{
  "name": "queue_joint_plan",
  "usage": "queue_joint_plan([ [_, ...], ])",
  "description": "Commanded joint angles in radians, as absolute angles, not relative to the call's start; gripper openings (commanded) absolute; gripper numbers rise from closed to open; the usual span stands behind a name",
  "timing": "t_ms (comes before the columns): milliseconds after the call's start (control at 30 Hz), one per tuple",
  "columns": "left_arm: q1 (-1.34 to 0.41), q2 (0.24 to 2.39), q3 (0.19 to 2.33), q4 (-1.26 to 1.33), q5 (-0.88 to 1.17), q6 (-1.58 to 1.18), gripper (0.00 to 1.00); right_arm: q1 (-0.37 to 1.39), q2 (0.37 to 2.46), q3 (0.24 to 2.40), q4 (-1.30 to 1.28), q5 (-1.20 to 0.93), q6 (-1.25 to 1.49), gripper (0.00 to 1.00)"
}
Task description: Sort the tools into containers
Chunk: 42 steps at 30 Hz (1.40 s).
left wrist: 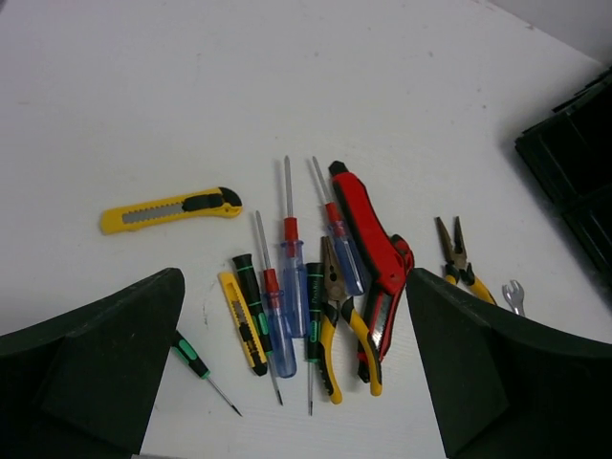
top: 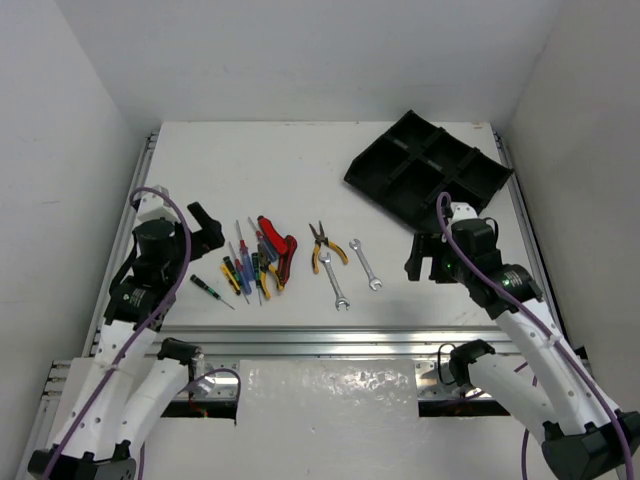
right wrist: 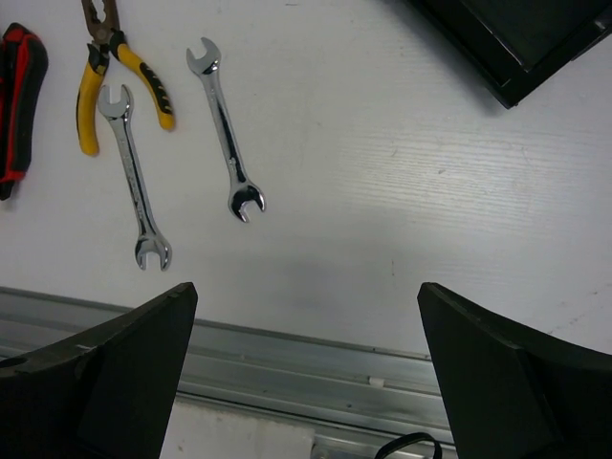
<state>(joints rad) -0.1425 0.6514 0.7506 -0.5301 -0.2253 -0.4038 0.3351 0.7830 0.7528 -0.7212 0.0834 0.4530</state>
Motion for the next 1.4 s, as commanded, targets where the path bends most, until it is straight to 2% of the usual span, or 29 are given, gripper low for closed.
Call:
queue_joint_plan([
  [0, -0.144, 0.679, 0.775, -0.538, -0.276, -0.434, 1.0, 0.33, 0.781, 0.773, -0.68, 0.086, 0.454, 0.99],
  [167, -0.144, 0.704, 0.769, -0.525, -0.239, -0.42, 1.0, 0.33, 0.882, 0.776, -0.592, 0.005, 0.46, 0.99],
  [300, -0.144, 0.704, 0.769, -0.526, -0.245, -0.42, 1.0, 0.339, 1.128, 0.872, -0.563, -0.077, 0.462, 0.99],
  [400, -0.146, 0.707, 0.767, -0.522, -0.239, -0.419, 1.0, 0.411, 1.377, 0.981, -0.615, 0.009, 0.416, 0.98],
  [467, -0.146, 0.715, 0.765, -0.523, -0.238, -0.416, 1.0, 0.449, 1.55, 1.083, -0.661, 0.122, 0.385, 0.93],
  [500, -0.149, 0.727, 0.768, -0.525, -0.236, -0.414, 1.0, 0.48, 1.666, 1.15, -0.658, 0.135, 0.37, 0.83],
  [567, -0.152, 0.732, 0.767, -0.525, -0.235, -0.414, 1.0, 0.488, 1.696, 1.179, -0.644, 0.129, 0.368, 0.76],
  [600, -0.153, 0.736, 0.767, -0.525, -0.229, -0.411, 1.0, 0.494, 1.748, 1.205, -0.634, 0.102, 0.361, 0.67],
  [767, -0.16, 0.745, 0.765, -0.517, -0.203, -0.4, 1.0, 0.544, 1.906, 1.299, -0.65, 0.107, 0.347, 0.57],
  [833, -0.161, 0.752, 0.764, -0.512, -0.192, -0.396, 1.0, 0.557, 1.937, 1.321, -0.653, 0.121, 0.357, 0.56],
  [1267, -0.169, 0.761, 0.762, -0.505, -0.156, -0.384, 1.0, 0.558, 2.075, 1.282, -0.62, 0.1, 0.368, 0.27],
  [1333, -0.169, 0.761, 0.762, -0.502, -0.153, -0.383, 1.0, 0.558, 2.085, 1.279, -0.615, 0.084, 0.367, 0.15],
  [1367, -0.169, 0.762, 0.762, -0.503, -0.15, -0.382, 1.0, 0.558, 2.083, 1.276, -0.612, 0.081, 0.367, 0.06],
])
